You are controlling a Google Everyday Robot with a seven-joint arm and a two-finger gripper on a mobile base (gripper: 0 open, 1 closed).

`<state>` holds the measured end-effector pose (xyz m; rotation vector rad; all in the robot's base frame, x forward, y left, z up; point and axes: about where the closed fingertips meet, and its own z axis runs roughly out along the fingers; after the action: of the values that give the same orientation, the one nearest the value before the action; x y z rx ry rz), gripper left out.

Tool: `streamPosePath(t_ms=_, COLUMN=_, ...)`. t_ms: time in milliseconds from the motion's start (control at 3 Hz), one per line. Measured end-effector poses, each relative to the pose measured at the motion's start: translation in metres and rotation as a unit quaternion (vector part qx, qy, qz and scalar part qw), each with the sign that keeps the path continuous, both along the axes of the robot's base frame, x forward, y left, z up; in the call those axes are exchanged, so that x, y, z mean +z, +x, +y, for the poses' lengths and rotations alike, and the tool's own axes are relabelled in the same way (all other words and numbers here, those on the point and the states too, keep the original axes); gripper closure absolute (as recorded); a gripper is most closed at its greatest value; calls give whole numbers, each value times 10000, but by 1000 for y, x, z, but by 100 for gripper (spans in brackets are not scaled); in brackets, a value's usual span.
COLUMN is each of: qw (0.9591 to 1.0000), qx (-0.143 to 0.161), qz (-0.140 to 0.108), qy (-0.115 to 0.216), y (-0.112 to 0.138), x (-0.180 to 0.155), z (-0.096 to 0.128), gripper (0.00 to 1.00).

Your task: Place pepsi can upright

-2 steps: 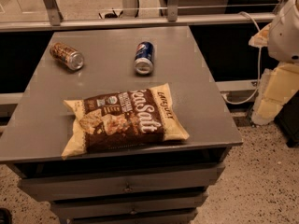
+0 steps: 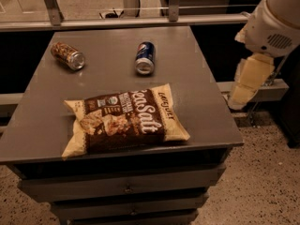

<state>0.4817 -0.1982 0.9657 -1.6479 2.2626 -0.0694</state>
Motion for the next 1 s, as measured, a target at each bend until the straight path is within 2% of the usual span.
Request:
streamPosePath(t_ms=333, qw=9967, qx=-696, qz=-17, qy=428, y=77, x=-20, z=25, gripper=0)
streamPosePath(t_ms=667, qw=9865, qx=-1426, qz=75, qy=804, y=125, x=-40, z=40, gripper=0)
streamPosePath(t_ms=1000, qw=9865, qx=-1426, qz=75, qy=804, y=125, x=-40, z=40, gripper=0)
